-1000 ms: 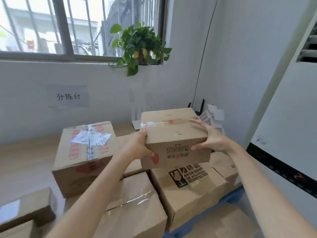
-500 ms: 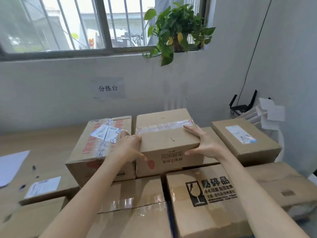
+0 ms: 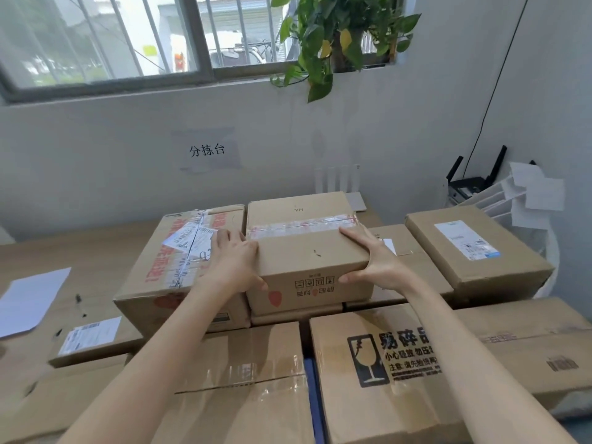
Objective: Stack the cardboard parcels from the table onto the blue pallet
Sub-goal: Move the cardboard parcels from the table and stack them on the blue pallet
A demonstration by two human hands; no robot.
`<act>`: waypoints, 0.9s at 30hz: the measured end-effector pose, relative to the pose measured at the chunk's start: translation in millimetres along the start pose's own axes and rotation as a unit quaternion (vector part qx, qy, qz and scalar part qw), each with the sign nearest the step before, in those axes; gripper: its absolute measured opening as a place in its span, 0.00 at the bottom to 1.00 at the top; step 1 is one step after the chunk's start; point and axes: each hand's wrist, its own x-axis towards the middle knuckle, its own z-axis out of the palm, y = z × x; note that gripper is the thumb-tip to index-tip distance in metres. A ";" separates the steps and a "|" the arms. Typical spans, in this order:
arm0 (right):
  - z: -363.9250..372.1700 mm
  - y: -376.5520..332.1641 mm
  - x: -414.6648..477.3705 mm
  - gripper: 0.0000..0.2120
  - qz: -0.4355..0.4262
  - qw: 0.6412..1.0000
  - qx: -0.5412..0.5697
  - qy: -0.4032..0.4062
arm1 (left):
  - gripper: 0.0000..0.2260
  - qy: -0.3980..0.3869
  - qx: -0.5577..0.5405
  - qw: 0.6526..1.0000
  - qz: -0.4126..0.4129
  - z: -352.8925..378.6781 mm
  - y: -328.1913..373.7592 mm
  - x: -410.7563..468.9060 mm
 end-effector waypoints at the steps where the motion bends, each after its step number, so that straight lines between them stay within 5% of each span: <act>1: 1.7 1.0 0.6 0.51 0.003 1.000 -0.001 -0.001 | 0.33 0.001 0.003 1.000 0.001 -0.2 0.1 0.0; 15: -3.8 -25.0 -14.5 0.51 0.064 0.996 -0.046 -0.037 | 0.36 -0.043 -0.136 0.990 0.013 2.1 -14.4 -10.0; 20: 0.2 -52.5 -12.8 0.37 0.074 0.996 -0.033 0.041 | 0.35 -0.006 -0.186 0.982 0.013 1.6 -24.0 -17.2; 27: 45.1 -98.5 13.6 0.23 -0.024 0.982 -0.138 0.124 | 0.26 0.111 -0.263 0.958 -0.020 -2.9 -68.0 -42.3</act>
